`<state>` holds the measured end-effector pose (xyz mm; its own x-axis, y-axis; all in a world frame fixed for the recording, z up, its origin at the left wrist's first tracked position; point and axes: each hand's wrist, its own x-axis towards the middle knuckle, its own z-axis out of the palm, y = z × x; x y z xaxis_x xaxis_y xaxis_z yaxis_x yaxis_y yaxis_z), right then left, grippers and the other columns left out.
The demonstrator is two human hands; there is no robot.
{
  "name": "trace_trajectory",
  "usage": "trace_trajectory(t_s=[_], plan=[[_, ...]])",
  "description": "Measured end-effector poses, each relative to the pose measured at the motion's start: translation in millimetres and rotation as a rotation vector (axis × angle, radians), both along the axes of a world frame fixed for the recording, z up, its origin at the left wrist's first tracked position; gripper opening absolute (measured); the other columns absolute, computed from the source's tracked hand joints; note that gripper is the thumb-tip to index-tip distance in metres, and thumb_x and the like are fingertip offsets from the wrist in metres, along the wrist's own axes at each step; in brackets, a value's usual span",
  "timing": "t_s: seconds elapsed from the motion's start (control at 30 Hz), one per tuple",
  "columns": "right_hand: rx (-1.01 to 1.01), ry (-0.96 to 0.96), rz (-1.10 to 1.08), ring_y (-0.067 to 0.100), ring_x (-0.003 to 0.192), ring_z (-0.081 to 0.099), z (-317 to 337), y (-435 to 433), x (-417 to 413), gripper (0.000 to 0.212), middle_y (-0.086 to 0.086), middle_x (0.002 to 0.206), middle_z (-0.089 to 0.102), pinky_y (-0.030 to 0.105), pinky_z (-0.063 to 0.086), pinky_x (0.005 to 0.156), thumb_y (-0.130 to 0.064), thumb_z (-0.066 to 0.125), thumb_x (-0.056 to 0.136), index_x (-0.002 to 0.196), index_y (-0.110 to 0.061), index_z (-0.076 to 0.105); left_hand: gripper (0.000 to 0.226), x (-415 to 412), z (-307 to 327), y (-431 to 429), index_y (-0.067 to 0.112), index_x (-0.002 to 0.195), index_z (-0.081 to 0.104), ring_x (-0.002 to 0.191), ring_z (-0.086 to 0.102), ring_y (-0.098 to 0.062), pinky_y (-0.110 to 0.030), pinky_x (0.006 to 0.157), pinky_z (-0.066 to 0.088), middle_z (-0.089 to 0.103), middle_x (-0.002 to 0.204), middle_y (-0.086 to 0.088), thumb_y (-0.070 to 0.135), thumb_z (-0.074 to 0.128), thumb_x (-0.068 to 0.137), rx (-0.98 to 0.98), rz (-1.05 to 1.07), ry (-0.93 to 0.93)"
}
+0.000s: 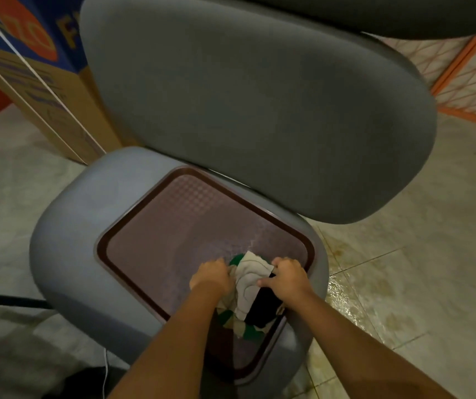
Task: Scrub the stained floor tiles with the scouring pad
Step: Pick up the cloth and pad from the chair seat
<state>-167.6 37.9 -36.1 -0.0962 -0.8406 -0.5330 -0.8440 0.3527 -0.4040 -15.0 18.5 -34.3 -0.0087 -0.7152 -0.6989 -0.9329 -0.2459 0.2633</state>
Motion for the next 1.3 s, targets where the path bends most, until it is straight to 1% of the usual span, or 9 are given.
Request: trace_trajectory(t_s=[0.13, 0.23, 0.33, 0.47, 0.6, 0.73, 1.0, 1.17, 1.3], plan=[[0.033, -0.169, -0.132, 0.023, 0.108, 0.053, 30.5, 17.6, -8.5, 0.053, 0.009, 0.118, 0.057, 0.027, 0.042, 0.085, -0.035, 0.073, 0.076, 0.119, -0.009, 0.056, 0.014, 1.5, 24.2, 9.5, 0.013, 0.089, 0.047, 0.091, 0.05, -0.019, -0.026, 0.079, 0.04, 0.054, 0.102, -0.009, 0.025, 0.051, 0.095, -0.02, 0.164, 0.212], [0.051, -0.281, -0.208, 0.023, 0.107, 0.054, 56.0, 42.4, -21.8, 0.052, 0.008, 0.119, 0.058, 0.026, 0.04, 0.085, -0.031, 0.072, 0.078, 0.12, -0.006, 0.054, 0.025, -6.2, 53.2, 22.0, 0.022, 0.074, 0.04, 0.09, 0.05, -0.016, -0.022, 0.078, 0.04, 0.053, 0.089, 0.001, 0.021, 0.059, 0.091, -0.066, 0.222, 0.307], [0.031, -0.347, -0.277, 0.025, 0.103, 0.055, 78.2, 68.6, -40.2, 0.048, 0.012, 0.116, 0.059, 0.029, 0.041, 0.083, -0.026, 0.073, 0.078, 0.115, -0.002, 0.054, 0.012, -24.7, 84.0, 38.2, 0.017, 0.092, 0.052, 0.096, 0.054, -0.018, -0.023, 0.082, 0.042, 0.058, 0.101, -0.005, 0.022, 0.063, 0.089, -0.062, 0.203, 0.345], [-0.018, -0.402, -0.376, 0.025, 0.108, 0.052, 104.3, 103.2, -67.1, 0.056, 0.012, 0.121, 0.055, 0.026, 0.038, 0.082, -0.026, 0.071, 0.08, 0.125, -0.003, 0.049, 0.038, -56.6, 114.2, 62.7, 0.008, 0.124, 0.055, 0.117, 0.053, -0.025, -0.029, 0.098, 0.041, 0.058, 0.125, -0.011, 0.027, 0.058, 0.092, -0.082, 0.076, 0.316], [-0.011, -0.573, -0.472, 0.017, 0.091, 0.057, 124.1, 142.4, -100.4, 0.041, 0.004, 0.106, 0.061, 0.025, 0.047, 0.08, -0.029, 0.071, 0.079, 0.111, -0.008, 0.058, 0.027, -91.2, 133.9, 92.3, 0.012, 0.11, 0.065, 0.108, 0.055, -0.025, -0.032, 0.093, 0.044, 0.062, 0.119, -0.011, 0.029, 0.057, 0.092, -0.09, 0.027, 0.328], [0.008, -0.645, -0.488, 0.012, 0.078, 0.057, 136.3, 189.2, -134.4, 0.029, 0.005, 0.096, 0.063, 0.013, 0.045, 0.058, -0.03, 0.063, 0.086, 0.104, -0.008, 0.062, 0.021, -127.1, 140.3, 132.6, 0.012, 0.102, 0.066, 0.103, 0.06, -0.025, -0.034, 0.09, 0.047, 0.065, 0.112, -0.011, 0.027, 0.064, 0.088, -0.133, 0.097, 0.375], [0.005, -0.793, -0.616, 0.016, 0.076, 0.059, 136.0, 285.1, -200.7, 0.01, 0.002, 0.083, 0.065, 0.021, 0.047, 0.072, -0.023, 0.068, 0.083, 0.083, -0.014, 0.062, 0.027, -190.8, 132.8, 239.5, 0.009, 0.106, 0.065, 0.109, 0.057, -0.027, -0.033, 0.088, 0.045, 0.065, 0.114, -0.011, 0.03, 0.063, 0.088, -0.216, 0.178, 0.388], [0.057, -0.813, -0.666, 0.026, 0.111, 0.055, 109.9, 335.8, -224.4, 0.055, 0.009, 0.123, 0.056, 0.036, 0.041, 0.097, -0.029, 0.07, 0.08, 0.126, -0.006, 0.052, 0.032, -215.7, 112.2, 303.5, 0.01, 0.115, 0.063, 0.111, 0.056, -0.023, -0.027, 0.088, 0.043, 0.063, 0.117, -0.008, 0.029, 0.061, 0.09, -0.208, 0.249, 0.421], [0.077, -0.808, -0.687, 0.026, 0.102, 0.06, 78.4, 372.2, -231.4, 0.052, 0.012, 0.119, 0.06, 0.037, 0.048, 0.09, -0.034, 0.068, 0.081, 0.125, -0.011, 0.054, 0.039, -233.1, 87.5, 344.2, 0.008, 0.127, 0.056, 0.115, 0.056, -0.022, -0.02, 0.089, 0.04, 0.061, 0.124, -0.008, 0.022, 0.061, 0.09, -0.205, 0.329, 0.494]])
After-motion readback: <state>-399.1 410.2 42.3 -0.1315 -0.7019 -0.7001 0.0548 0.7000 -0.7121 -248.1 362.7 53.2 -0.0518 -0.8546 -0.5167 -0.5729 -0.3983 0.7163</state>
